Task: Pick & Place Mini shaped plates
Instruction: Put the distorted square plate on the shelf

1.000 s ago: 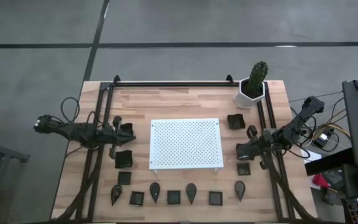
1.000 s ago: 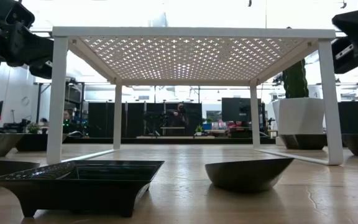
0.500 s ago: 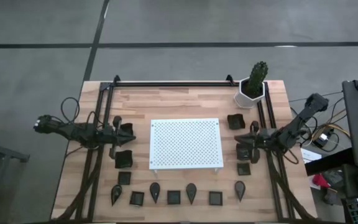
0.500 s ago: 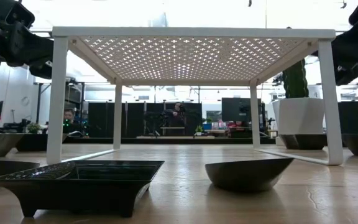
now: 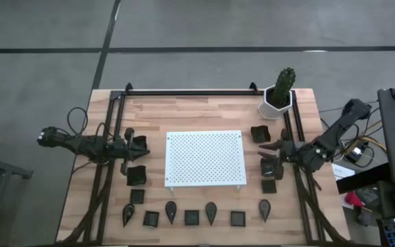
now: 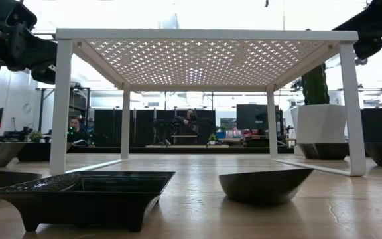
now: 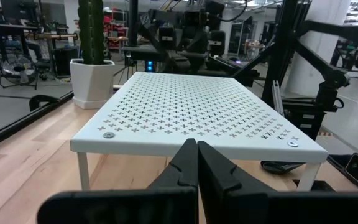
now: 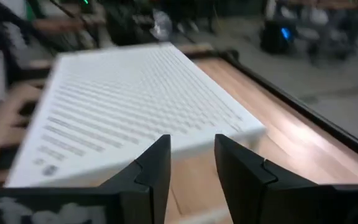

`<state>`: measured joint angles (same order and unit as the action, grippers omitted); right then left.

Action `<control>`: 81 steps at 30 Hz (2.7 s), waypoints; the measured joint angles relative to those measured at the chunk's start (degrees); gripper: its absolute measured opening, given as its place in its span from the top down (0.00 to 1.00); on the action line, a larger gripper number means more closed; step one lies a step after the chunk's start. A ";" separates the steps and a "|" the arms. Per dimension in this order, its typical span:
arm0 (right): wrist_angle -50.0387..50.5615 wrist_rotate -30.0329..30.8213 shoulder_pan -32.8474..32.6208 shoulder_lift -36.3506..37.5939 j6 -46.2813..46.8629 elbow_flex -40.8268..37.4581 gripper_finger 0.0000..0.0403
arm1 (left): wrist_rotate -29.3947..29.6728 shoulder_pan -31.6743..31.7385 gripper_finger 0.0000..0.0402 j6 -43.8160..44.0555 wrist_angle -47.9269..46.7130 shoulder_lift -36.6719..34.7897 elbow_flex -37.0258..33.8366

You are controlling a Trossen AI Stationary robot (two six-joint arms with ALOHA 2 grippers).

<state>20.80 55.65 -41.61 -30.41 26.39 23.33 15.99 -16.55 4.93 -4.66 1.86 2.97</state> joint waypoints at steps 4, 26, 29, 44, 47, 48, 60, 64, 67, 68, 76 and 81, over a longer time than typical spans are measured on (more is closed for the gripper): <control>17.86 0.07 1.62 -4.86 12.53 5.98 0.71 | 0.00 -0.01 1.00 -0.01 0.04 -0.02 -0.01; 34.75 -43.76 8.97 -29.92 22.35 21.69 0.76 | -0.02 -0.01 1.00 -0.01 0.17 0.00 -0.01; 36.28 -47.71 8.41 -32.83 23.60 21.65 0.76 | -0.02 -0.01 1.00 0.00 0.17 0.00 -0.01; 38.01 -48.35 5.35 -43.59 22.98 21.53 0.76 | -0.02 -0.01 1.00 -0.01 0.30 -0.01 -0.01; 38.55 -48.32 5.34 -45.41 22.96 21.51 0.76 | -0.02 0.01 1.00 -0.01 0.31 0.01 -0.01; 38.61 -48.32 5.34 -45.92 22.93 21.50 0.76 | -0.02 -0.01 1.00 -0.01 0.32 0.00 -0.01; 38.62 -48.30 5.34 -48.55 22.71 21.15 0.76 | -0.02 0.01 1.00 0.02 0.32 0.01 -0.01; 38.39 -48.25 5.34 -48.50 22.97 20.85 0.76 | -0.02 0.00 1.00 -0.01 0.33 0.00 -0.01; 38.12 -48.20 5.07 -48.53 23.49 20.43 0.76 | -0.02 0.00 1.00 -0.01 0.33 -0.01 -0.01; 38.02 -48.21 5.08 -48.53 23.87 20.29 0.76 | -0.02 -0.01 1.00 -0.01 0.32 0.00 -0.01; 36.57 -48.19 4.71 -48.53 24.88 18.39 0.76 | -0.02 0.01 1.00 -0.01 0.32 0.01 -0.01; 35.67 -48.23 4.71 -48.53 25.10 17.01 0.76 | -0.02 -0.01 1.00 -0.01 0.34 -0.01 -0.01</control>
<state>56.47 7.42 -36.91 -78.94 51.48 40.34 15.97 -16.56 4.93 -4.32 1.85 2.96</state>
